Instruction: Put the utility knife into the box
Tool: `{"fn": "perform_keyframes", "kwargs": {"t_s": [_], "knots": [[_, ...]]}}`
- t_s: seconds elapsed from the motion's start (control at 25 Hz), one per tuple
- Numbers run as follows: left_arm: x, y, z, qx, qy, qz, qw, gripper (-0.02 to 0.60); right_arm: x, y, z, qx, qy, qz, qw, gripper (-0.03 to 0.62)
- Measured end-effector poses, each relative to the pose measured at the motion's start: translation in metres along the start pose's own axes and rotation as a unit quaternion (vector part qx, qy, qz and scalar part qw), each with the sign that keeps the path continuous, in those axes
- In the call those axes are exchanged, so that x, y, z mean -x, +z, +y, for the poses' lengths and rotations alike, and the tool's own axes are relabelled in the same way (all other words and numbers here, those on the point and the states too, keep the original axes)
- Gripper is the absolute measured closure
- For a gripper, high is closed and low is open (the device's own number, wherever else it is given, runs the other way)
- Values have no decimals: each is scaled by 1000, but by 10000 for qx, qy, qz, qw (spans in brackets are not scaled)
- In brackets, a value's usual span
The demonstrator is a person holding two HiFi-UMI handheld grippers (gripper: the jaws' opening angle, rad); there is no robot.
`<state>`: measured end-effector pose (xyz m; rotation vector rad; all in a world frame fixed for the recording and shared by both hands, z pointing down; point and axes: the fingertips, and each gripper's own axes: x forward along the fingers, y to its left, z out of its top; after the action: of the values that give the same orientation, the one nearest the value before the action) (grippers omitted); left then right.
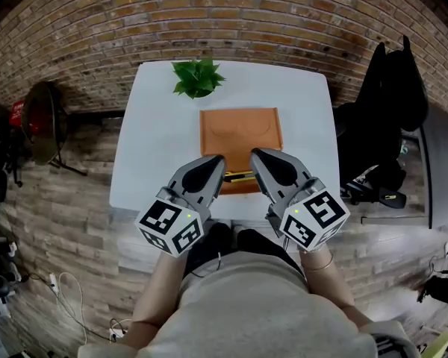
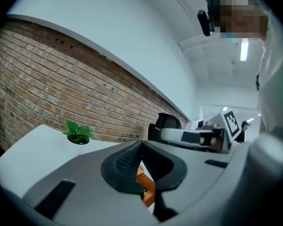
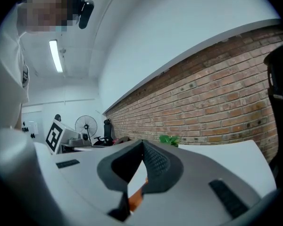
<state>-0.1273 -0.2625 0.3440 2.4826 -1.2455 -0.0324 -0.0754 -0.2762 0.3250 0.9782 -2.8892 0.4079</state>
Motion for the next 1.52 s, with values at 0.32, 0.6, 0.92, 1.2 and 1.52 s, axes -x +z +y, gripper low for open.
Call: {"fn": "perform_keyframes", "kwargs": {"t_s": [0.32, 0.6, 0.92, 1.2, 1.52], "knots": [[8, -22, 10, -194, 336, 506, 9980, 575, -2, -13, 8, -5, 5, 227, 9997, 595], [10, -32, 9, -168, 300, 692, 9970, 575, 0, -28, 5, -13, -84, 454, 9989, 595], [10, -32, 8, -180, 265, 701, 9970, 575, 6, -24, -7, -161, -407, 245, 9987, 595], [7, -32, 3, -200, 224, 670, 9973, 575, 7, -24, -2, -132, -330, 231, 9991, 595], [8, -31, 4, -213, 246, 647, 9974, 575, 7, -24, 1, -7, -310, 236, 9992, 595]]}}
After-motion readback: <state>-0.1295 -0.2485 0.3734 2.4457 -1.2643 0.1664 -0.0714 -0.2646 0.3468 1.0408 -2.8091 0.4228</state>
